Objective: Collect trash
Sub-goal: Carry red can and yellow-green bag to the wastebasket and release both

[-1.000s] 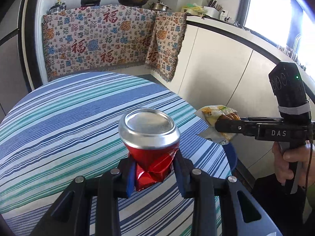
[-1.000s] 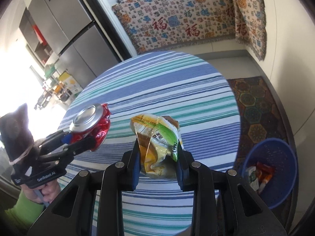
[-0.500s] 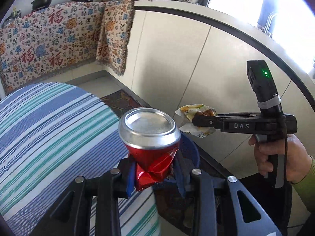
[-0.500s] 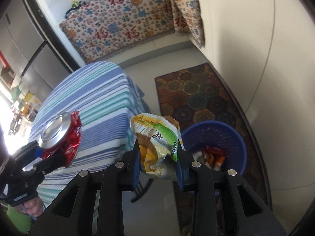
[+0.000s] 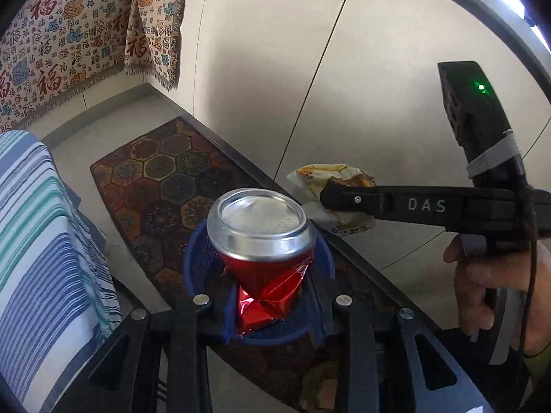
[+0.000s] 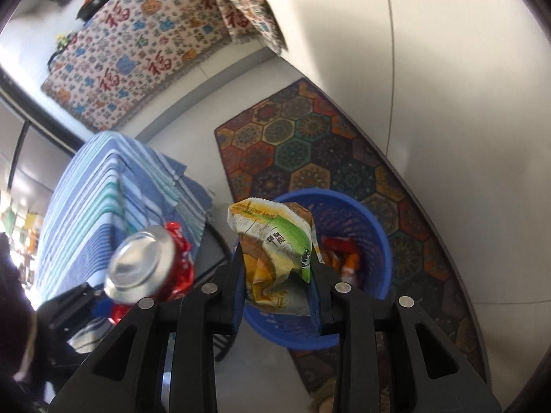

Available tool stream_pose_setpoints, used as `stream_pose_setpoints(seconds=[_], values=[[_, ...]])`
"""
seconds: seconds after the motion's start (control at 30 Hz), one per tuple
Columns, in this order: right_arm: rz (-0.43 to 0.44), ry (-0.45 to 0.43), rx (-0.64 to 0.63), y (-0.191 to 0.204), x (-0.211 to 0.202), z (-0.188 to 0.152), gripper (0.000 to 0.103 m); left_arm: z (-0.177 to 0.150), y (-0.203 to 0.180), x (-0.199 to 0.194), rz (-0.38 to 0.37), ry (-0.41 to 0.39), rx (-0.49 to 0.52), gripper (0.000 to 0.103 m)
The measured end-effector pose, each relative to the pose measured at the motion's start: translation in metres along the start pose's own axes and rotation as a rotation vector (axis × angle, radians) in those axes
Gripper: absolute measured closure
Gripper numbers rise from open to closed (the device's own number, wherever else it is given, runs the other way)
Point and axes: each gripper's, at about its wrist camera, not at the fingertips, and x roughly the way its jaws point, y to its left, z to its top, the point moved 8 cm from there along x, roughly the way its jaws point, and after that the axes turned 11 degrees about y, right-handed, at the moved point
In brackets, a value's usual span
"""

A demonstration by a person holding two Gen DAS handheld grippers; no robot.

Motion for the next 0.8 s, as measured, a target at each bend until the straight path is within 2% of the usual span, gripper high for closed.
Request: stream_pose_setpoints(seconds=[0.07, 0.13, 0.17, 0.2, 0.23, 0.4, 0.47, 0.6, 0.67, 0.73, 0.8], values=[[0.028, 0.011, 0.036, -0.009, 0.009, 0.006, 0.073, 0.004, 0.003, 0.020, 0.004, 0.022, -0.004, 0.069], [0.064, 0.022, 0.063, -0.015, 0.021, 0.010, 0.065, 0.011, 0.005, 0.037, -0.011, 0.036, -0.010, 0.069], [0.083, 0.024, 0.073, -0.019, 0.025, 0.012, 0.063, 0.013, 0.007, 0.045, -0.023, 0.047, -0.015, 0.063], [0.097, 0.021, 0.088, -0.023, 0.029, 0.013, 0.051, 0.017, 0.008, 0.052, -0.034, 0.058, -0.018, 0.058], [0.105, 0.019, 0.103, -0.026, 0.032, 0.014, 0.044, 0.018, 0.008, 0.056, -0.038, 0.062, -0.020, 0.048], [0.114, -0.008, 0.157, -0.040, 0.029, 0.019, 0.043, 0.027, 0.010, 0.065, -0.029, 0.058, -0.025, 0.048], [0.091, -0.034, 0.177, -0.046, 0.021, 0.020, 0.039, 0.030, 0.010, 0.056, -0.028, 0.034, -0.033, 0.048], [0.030, -0.093, 0.181, -0.048, -0.004, 0.017, 0.024, 0.029, 0.003, 0.023, -0.002, -0.044, -0.041, 0.047], [0.007, -0.117, 0.178, -0.043, -0.022, 0.010, 0.015, 0.027, -0.003, -0.001, 0.015, -0.084, -0.022, 0.040], [-0.013, -0.136, 0.162, -0.037, -0.039, 0.003, 0.002, 0.022, -0.008, -0.027, 0.052, -0.133, -0.002, 0.033], [-0.021, -0.159, 0.133, -0.030, -0.056, -0.010, 0.001, 0.011, -0.013, -0.052, 0.080, -0.173, 0.010, 0.025]])
